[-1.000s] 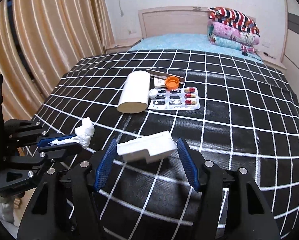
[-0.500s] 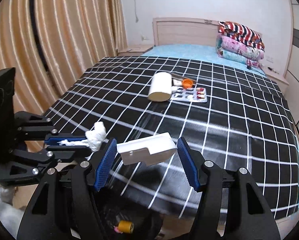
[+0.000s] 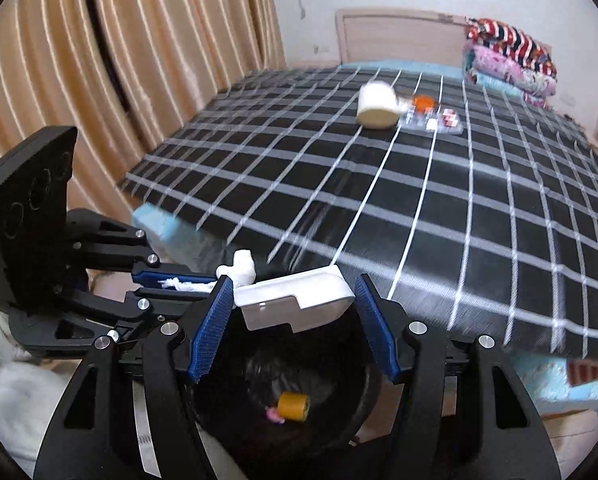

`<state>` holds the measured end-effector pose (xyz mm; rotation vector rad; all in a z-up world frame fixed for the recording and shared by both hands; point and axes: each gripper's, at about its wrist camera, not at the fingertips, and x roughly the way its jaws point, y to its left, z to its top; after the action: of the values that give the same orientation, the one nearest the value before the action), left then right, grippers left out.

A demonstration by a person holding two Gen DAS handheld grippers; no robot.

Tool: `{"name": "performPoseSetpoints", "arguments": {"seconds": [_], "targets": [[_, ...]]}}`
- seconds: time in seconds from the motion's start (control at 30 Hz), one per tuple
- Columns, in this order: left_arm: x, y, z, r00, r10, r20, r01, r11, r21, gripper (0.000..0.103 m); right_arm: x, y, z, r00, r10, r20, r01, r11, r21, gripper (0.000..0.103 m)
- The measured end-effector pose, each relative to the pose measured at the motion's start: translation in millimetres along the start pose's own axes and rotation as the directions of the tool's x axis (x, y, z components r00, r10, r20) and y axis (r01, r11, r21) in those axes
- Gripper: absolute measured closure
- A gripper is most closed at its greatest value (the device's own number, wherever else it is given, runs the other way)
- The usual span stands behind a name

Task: Collect trash
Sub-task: 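Carry the tissue and box over the trash bin and open both tools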

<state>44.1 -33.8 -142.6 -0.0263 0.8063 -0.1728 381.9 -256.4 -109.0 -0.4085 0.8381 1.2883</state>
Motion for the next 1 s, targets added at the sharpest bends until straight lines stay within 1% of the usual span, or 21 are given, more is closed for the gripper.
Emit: {"name": "performPoseSetpoints", "arguments": {"seconds": [0.17,0.2,0.27,0.37,0.5,0.6,0.77,0.8,0.87,0.93,0.97,1.0], "targets": [[23.7,4.5,-28.2,0.996,-0.017,-0.083,0.013,0.999,-0.043,0.094,25.7,2.5,-22.7,0.996,0.024,-0.086,-0.023,1.0,0.011,0.041],[32.1,7.6,-34.8,0.994,-0.019,-0.109,0.012,0.998,-0.057,0.094,32.0,2.4,-27.8,0.994,0.039,-0.102,-0.038,0.999,0.015,0.041],[50.5,12.7,-48.8,0.985,-0.002,-0.174,-0.01,0.997,-0.072,0.094,48.1,-0.7,-38.5,0.989,0.045,-0.141,-0.04,0.999,0.033,0.041],[66.9,15.4,-62.3,0.975,-0.016,-0.221,-0.004,0.996,-0.092,0.094,67.8,-6.0,-52.4,0.98,0.055,-0.19,-0.044,0.997,0.062,0.041],[82.5,14.9,-75.8,0.965,-0.03,-0.261,0.001,0.994,-0.111,0.094,87.9,-7.6,-68.2,0.97,0.046,-0.241,-0.028,0.997,0.078,0.041],[90.8,15.0,-83.2,0.957,-0.036,-0.289,0.002,0.993,-0.117,0.094,97.0,-6.7,-74.8,0.965,0.035,-0.261,-0.016,0.997,0.075,0.041],[95.7,18.3,-85.2,0.951,-0.049,-0.305,0.007,0.991,-0.136,0.094,107.1,-11.9,-80.1,0.957,0.033,-0.288,-0.008,0.996,0.087,0.041],[97.3,20.0,-80.8,0.95,-0.049,-0.308,0.006,0.991,-0.137,0.094,108.0,-12.4,-80.1,0.956,0.034,-0.29,-0.008,0.996,0.088,0.041],[98.7,19.2,-80.4,0.949,-0.044,-0.313,0.002,0.991,-0.134,0.093,109.4,-12.5,-81.4,0.955,0.037,-0.293,-0.01,0.996,0.091,0.04],[102.5,17.6,-79.4,0.945,-0.019,-0.327,-0.023,0.992,-0.126,0.093,109.8,-12.3,-80.6,0.955,0.04,-0.294,-0.012,0.995,0.096,0.04],[103.7,17.2,-79.4,0.942,-0.007,-0.335,-0.036,0.992,-0.122,0.091,110.8,-13.3,-80.8,0.954,0.042,-0.296,-0.014,0.995,0.097,0.04],[105.1,17.2,-79.2,0.941,-0.004,-0.339,-0.039,0.992,-0.119,0.086,111.0,-13.1,-80.7,0.954,0.043,-0.298,-0.015,0.995,0.096,0.04]]}}
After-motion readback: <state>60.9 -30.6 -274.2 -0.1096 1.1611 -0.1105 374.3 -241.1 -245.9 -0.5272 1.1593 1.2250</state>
